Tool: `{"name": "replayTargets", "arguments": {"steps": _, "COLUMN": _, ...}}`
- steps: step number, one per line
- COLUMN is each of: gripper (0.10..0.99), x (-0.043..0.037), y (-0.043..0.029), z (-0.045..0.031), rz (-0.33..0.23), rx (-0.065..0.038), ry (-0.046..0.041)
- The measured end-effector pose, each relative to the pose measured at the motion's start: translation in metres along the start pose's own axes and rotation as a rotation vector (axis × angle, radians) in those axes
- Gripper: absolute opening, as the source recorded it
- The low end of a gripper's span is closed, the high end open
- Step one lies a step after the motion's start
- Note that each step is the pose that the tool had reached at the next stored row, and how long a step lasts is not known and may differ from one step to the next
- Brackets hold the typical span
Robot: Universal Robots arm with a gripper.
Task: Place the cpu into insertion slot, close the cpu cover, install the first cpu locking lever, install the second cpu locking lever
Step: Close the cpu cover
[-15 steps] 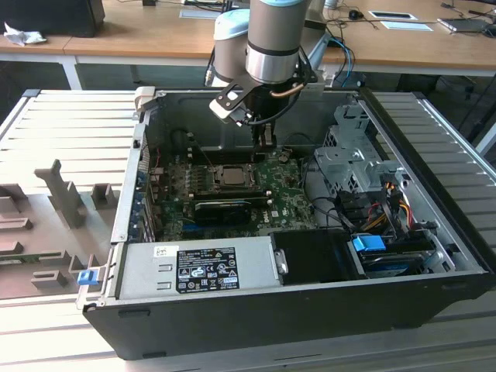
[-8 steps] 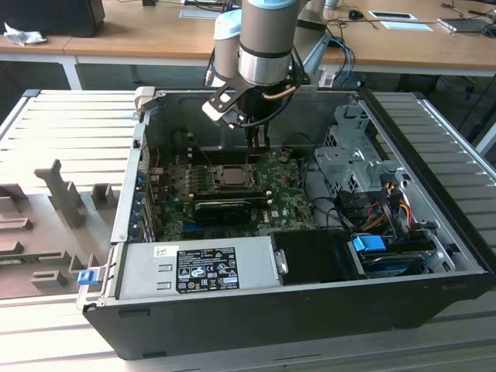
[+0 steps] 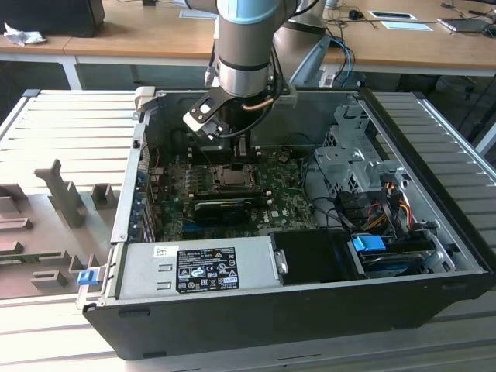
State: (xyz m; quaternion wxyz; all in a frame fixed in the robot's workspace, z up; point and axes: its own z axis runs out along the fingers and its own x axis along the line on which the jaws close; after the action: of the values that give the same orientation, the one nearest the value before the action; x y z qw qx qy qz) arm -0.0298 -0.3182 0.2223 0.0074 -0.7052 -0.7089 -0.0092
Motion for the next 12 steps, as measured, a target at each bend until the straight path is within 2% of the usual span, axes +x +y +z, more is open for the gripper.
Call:
{"name": "replayTargets", "arguments": {"steps": 7, "gripper": 0.106, "x": -0.0005, "y": -0.0122, "z": 0.0029, "rz": -0.005, "rx": -0.002, "ry": 0.0001}}
{"name": "replayTargets", "arguments": {"steps": 12, "gripper": 0.106, "x": -0.0006, "y": -0.0143, "z": 0.0040, "rz": -0.014, "rx": -0.006, "ry": 0.0000}}
